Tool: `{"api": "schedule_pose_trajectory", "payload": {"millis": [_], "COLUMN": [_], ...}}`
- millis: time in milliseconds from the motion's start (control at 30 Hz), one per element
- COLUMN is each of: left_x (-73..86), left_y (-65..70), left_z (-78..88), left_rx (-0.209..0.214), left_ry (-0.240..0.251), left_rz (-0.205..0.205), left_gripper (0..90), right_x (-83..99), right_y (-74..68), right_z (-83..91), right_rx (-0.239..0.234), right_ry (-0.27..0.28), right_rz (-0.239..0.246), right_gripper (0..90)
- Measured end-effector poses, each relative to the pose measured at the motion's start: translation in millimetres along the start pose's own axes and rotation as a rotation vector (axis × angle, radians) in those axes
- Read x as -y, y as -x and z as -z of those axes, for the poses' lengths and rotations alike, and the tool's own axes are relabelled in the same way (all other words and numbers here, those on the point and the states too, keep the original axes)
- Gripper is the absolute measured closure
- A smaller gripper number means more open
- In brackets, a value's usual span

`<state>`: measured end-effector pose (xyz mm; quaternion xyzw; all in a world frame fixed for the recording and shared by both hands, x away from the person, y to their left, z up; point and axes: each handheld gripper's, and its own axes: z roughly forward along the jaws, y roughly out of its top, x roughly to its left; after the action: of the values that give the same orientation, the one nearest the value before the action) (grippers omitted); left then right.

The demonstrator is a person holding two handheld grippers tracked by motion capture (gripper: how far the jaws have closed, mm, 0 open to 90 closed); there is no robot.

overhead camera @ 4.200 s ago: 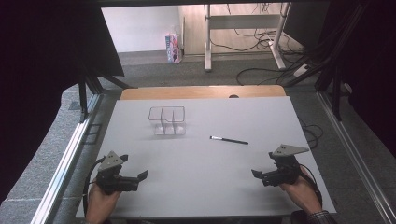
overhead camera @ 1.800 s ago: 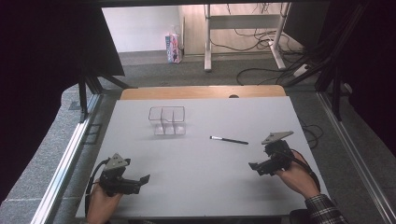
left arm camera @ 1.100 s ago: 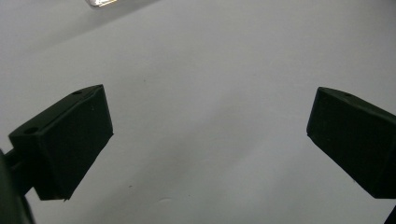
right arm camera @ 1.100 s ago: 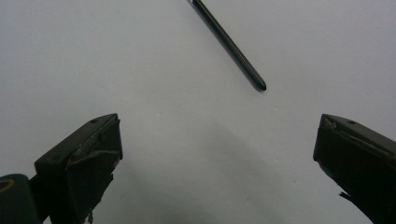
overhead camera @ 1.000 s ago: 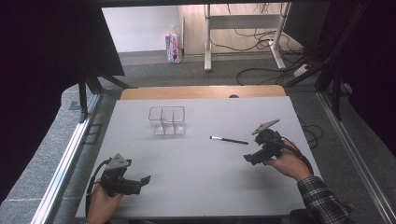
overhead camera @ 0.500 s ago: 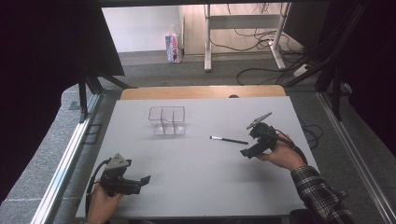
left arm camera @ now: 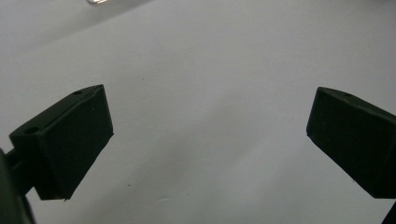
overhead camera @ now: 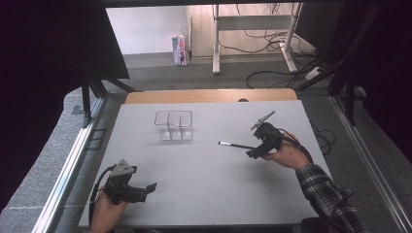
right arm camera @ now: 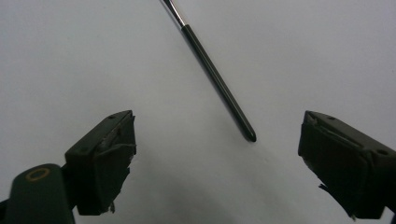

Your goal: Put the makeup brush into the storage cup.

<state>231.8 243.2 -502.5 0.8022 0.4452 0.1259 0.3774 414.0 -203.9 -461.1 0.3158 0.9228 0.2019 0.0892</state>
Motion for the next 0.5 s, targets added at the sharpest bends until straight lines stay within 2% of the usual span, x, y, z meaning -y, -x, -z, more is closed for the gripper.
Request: {"api": "schedule_pose_trajectory", "payload": {"millis": [500], "left_x": [0.2], "left_y": [0.0], "left_z": [-0.3], "left_rx": [0.003], "left_ry": [-0.003], "left_rz": [-0.001], "left_gripper": [0.9], "right_x": [-25.0], "right_y": [-0.1], "right_z": [-14.5], "right_rx": [-0.014], "right_ry": [-0.018], "right_rz": [0.040], "right_gripper": [17.8]}}
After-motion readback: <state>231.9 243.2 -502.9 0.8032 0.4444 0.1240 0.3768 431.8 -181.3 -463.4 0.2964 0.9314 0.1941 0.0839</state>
